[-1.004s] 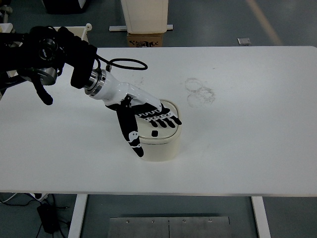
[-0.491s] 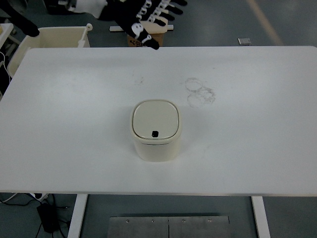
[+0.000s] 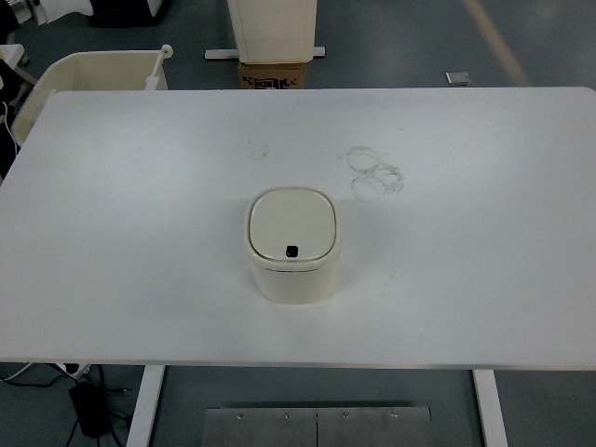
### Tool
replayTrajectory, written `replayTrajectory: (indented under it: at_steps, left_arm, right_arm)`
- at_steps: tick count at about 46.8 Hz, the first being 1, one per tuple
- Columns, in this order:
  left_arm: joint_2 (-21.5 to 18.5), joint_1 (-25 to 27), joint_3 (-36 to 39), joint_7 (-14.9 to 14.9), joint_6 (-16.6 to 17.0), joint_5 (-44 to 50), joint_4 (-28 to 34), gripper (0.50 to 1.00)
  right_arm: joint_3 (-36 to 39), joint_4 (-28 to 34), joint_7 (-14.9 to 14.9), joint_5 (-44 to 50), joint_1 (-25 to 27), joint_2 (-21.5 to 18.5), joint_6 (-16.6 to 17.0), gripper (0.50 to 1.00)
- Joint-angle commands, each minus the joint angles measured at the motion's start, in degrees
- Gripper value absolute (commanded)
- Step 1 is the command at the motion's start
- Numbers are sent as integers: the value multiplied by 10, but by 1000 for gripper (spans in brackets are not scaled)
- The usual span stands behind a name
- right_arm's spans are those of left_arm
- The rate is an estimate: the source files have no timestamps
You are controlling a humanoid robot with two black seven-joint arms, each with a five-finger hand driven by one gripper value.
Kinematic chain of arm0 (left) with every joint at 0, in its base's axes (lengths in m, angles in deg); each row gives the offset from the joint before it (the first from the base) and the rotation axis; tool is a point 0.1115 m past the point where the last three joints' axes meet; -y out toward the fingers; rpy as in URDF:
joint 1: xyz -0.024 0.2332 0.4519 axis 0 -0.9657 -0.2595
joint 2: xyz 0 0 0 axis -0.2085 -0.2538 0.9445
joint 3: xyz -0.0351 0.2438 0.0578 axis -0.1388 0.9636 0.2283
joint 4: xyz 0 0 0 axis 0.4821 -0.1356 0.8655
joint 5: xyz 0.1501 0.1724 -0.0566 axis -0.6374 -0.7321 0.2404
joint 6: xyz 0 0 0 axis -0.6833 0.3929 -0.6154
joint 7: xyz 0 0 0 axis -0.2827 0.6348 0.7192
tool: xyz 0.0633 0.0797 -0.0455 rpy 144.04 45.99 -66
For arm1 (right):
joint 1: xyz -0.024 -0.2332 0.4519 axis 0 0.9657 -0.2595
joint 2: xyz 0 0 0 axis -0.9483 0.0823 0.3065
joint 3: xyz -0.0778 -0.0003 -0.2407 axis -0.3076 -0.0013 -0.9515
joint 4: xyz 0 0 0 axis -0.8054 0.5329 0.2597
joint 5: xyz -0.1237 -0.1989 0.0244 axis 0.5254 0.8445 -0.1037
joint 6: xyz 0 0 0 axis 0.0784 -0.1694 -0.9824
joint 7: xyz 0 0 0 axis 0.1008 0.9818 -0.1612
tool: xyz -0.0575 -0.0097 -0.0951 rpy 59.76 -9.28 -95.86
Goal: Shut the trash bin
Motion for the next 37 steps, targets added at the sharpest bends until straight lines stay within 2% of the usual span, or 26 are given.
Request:
replayTrajectory:
  at_steps: [1, 8, 15, 25, 30, 37]
  left_arm:
    - [2, -33, -21, 0, 3, 37, -20, 1000]
    - [19, -94, -56, 6, 7, 106, -43, 1000]
    - [61, -145, -88, 16, 8, 132, -111, 1000]
    - [138, -185, -105, 19, -1, 133, -204, 1000]
    - [181, -196, -105, 29, -23, 133, -246, 1000]
    - [227, -207, -113, 39, -29, 137, -296, 1000]
  right_arm:
    - [0, 0, 0, 0, 0, 0, 0, 993]
    - [0, 0, 0, 0, 0, 0, 0, 993]
    - [1, -5, 0, 0, 0, 0, 2, 993]
    - [1, 1, 0, 0, 2, 0, 1, 993]
    - [0, 1, 0, 2, 0, 0, 1, 993]
    - [2, 1, 0, 1, -2, 0, 1, 993]
